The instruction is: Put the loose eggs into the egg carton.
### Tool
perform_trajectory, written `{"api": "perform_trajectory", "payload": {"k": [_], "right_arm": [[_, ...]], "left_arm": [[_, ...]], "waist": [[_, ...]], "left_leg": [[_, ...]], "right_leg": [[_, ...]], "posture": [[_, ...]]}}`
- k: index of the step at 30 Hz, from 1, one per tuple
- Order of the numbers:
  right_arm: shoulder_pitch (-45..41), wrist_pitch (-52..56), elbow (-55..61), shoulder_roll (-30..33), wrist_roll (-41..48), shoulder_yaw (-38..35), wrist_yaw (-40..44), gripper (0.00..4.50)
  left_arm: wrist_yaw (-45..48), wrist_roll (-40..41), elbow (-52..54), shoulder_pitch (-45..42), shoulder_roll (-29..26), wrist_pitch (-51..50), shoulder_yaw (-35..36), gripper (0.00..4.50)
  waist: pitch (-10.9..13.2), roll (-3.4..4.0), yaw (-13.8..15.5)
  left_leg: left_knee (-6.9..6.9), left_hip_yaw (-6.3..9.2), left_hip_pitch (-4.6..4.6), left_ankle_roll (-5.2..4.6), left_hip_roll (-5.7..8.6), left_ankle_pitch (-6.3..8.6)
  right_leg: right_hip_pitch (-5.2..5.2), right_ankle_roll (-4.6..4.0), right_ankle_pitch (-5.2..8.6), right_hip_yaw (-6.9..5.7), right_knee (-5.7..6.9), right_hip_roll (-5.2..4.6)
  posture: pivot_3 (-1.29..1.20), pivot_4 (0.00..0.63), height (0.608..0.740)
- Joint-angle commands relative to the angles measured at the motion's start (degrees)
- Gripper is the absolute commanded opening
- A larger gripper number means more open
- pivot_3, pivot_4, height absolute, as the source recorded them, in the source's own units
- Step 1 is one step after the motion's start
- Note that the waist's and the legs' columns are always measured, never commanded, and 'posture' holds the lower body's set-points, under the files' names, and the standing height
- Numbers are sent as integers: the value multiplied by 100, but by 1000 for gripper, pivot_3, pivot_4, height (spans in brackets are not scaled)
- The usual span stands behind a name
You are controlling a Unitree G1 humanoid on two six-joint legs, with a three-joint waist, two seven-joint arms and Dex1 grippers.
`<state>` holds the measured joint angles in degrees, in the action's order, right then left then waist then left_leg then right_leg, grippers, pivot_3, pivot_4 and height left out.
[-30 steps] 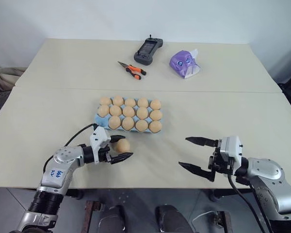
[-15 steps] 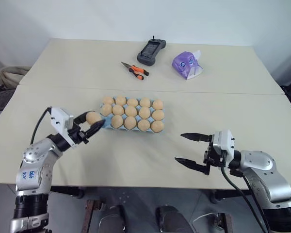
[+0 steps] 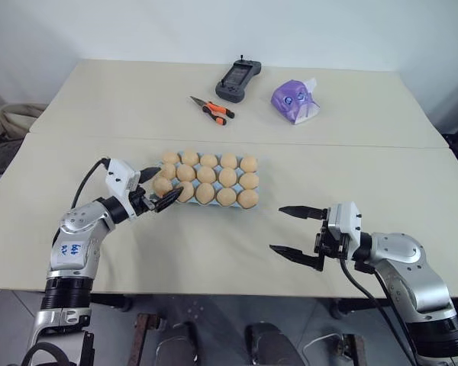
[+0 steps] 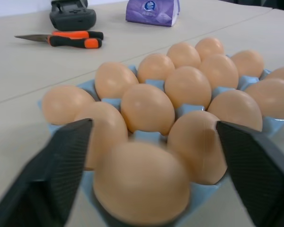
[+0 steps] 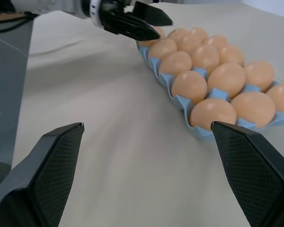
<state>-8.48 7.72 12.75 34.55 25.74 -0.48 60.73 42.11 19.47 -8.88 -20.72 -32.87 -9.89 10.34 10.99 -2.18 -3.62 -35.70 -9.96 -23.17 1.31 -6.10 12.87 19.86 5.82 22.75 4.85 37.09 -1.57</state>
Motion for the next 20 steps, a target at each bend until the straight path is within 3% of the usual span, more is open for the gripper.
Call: {"api": "perform_trajectory", "payload": {"k": [1,10,20], "right_arm": [[26,-84,68,32,32,-183,-79,4500],[-19,-253,-509,485,256,-930,297,4500],[-512,-615,-1388,396,189,-869,631,4500]], "left_arm": [[101,108,437,322,-289,181,424,4468],[604,494,1701,2335,-896,372,1716,4468],[283,545,2403,2811,-746,-35,1603,4468]], "waist": [[0,0,5],[0,0,23],[0,0,23]], "left_leg": [[0,0,0,1,-3,0],[11,-6,0,-3,-9,15],[18,6,4,1,16,40]], "right_leg": [[2,-1,0,-1,1,0],[-5,-3,2,-6,-23,-42],[-24,-10,5,-28,-38,-79]], "posture": [[0,150,740],[0,150,740],[0,150,740]]}}
